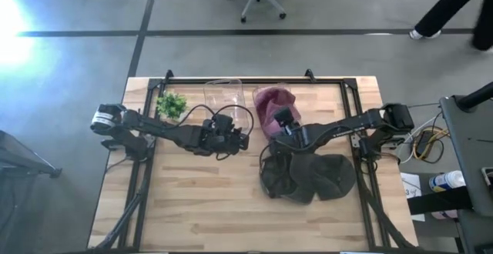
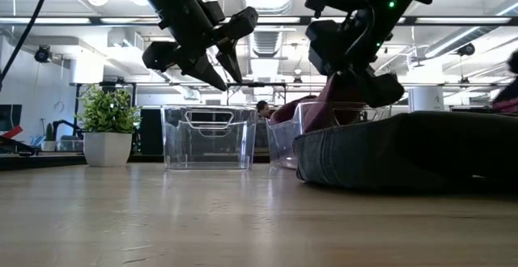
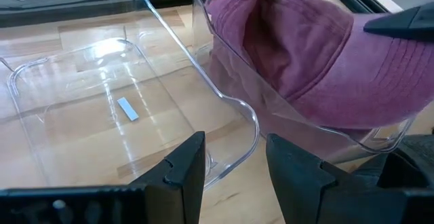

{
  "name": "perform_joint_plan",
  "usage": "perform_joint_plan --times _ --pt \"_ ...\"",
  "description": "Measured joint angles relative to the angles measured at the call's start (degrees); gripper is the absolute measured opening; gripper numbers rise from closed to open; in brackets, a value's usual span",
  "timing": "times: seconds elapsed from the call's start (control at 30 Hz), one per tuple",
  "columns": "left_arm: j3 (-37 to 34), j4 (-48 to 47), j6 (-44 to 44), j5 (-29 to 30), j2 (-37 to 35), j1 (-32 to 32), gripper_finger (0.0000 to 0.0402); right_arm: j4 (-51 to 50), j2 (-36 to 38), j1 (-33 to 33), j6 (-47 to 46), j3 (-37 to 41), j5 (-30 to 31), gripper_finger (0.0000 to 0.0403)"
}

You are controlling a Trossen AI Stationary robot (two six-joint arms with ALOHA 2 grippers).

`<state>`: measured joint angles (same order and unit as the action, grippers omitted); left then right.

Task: Pick & Place hat
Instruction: Put the red cap into the right transparent bin

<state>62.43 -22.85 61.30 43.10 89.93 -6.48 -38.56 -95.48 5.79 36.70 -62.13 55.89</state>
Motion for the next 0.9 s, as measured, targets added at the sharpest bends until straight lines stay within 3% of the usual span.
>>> perform_joint_plan --times 0.17,0.4,0.5,0.83,0.9 --pt "0.00 -0.02 -0.24 -0.19 0.02 0.02 0.0149 1.46 0.37 0.74 -1.05 0.11 -11.14 0.0041" --pt "0.00 0.00 -1.73 -1.11 0.02 0.02 0.0149 0.02 1.55 0.61 -5.30 -0.52 -10.63 0.0047" --pt "0.00 0.04 -1.74 -1.17 0.02 0.04 0.0149 -1.66 3.01 0.59 -8.04 -1.37 -13.91 0.0061" --pt "0.00 0.20 -1.77 -1.28 0.04 1.01 0.0149 -6.81 4.32 0.49 -14.05 -3.99 -19.81 0.0181" --pt "0.00 0.19 -1.77 -1.41 0.04 1.16 0.0149 -10.16 4.35 0.75 -13.42 -5.15 -23.31 0.0203"
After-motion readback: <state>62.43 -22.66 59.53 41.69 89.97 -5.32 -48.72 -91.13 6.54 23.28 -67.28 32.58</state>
